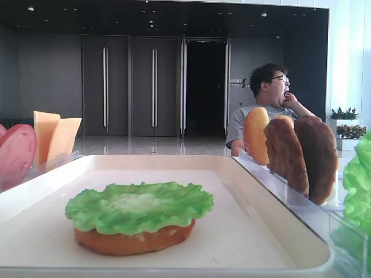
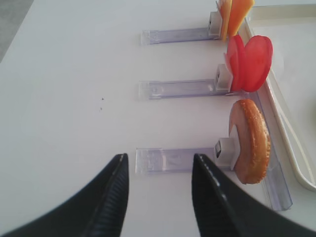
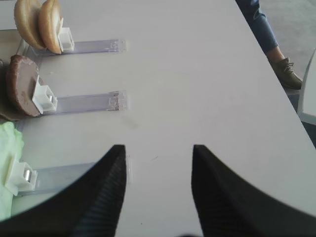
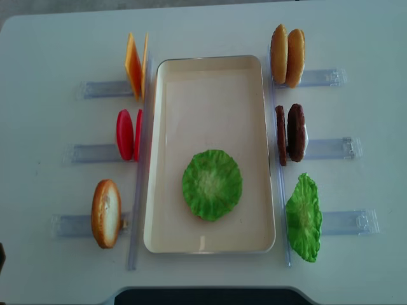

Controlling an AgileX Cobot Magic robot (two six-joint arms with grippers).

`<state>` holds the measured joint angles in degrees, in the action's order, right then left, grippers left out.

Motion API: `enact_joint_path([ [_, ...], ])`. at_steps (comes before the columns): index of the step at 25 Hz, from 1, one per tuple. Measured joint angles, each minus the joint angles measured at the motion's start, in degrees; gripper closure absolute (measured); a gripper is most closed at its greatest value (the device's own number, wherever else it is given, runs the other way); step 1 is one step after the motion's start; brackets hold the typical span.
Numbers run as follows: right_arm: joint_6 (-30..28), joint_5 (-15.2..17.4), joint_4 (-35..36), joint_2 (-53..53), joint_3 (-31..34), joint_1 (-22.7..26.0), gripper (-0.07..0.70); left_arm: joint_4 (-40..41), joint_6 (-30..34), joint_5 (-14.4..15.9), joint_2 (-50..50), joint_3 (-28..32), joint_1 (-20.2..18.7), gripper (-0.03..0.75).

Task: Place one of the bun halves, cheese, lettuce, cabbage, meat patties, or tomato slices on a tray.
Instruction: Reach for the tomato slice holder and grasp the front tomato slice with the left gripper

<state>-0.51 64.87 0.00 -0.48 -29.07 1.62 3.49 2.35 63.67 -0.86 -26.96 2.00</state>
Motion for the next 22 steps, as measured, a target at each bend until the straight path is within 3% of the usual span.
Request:
enact_joint_path([
  [18, 0.0, 0.0, 0.0, 0.0, 0.0, 0.0, 0.331, 0.5, -1.36, 0.22, 0.0, -0.56, 0.0, 0.389],
  [22, 0.0, 0.0, 0.0, 0.0, 0.0, 0.0, 0.331, 1.89, -7.1, 1.63, 3.31, -3.57, 0.0, 0.389],
])
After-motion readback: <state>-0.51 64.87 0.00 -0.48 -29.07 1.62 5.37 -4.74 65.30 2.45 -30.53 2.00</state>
